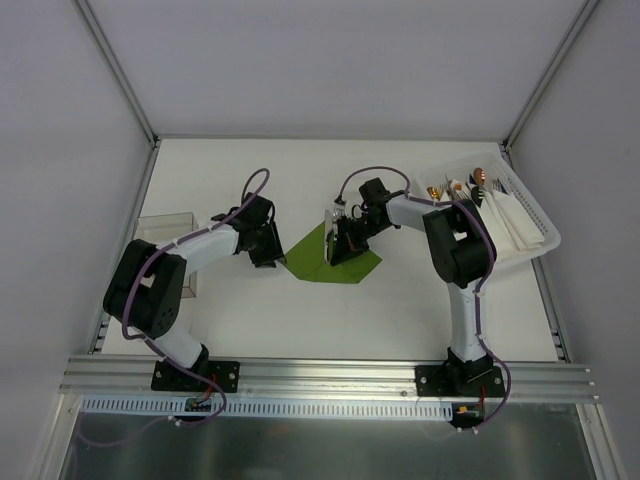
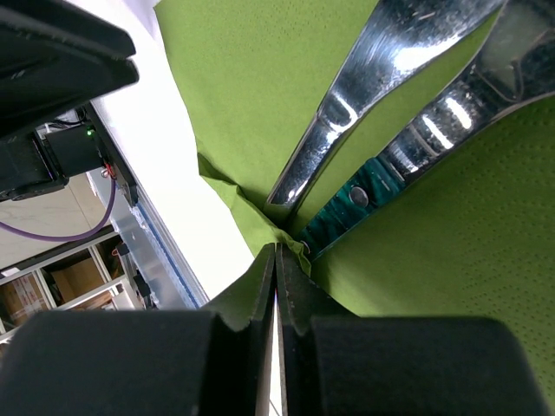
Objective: Place the utensils on the paper napkin and roll it up
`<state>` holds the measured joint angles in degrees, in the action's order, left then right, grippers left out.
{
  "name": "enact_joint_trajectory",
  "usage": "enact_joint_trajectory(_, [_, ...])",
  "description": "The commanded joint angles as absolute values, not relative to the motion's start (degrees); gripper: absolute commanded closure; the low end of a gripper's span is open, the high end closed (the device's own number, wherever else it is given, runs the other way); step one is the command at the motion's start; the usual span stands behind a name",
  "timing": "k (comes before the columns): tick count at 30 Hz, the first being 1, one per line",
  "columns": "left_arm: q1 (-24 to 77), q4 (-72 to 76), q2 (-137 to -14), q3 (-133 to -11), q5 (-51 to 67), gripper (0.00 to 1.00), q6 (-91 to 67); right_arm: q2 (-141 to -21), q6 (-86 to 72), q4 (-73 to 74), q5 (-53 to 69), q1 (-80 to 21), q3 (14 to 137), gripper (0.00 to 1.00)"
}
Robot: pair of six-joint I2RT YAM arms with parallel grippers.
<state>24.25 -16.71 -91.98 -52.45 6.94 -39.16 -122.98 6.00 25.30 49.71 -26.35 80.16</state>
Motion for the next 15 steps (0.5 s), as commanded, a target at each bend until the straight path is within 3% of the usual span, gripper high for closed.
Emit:
enact_joint_trajectory(1, [23.6,-21.0,-94.0,-55.5,1.1,0.67,-41.1,-124.2,6.6,26.1,46.2,-26.5,81.7,0.96])
enact_joint_trajectory(15, [24.8,-22.0,-100.6,-61.2,-3.0,0.74,-41.6,-124.9,6.9,27.2,45.7,-26.6,82.1,0.97])
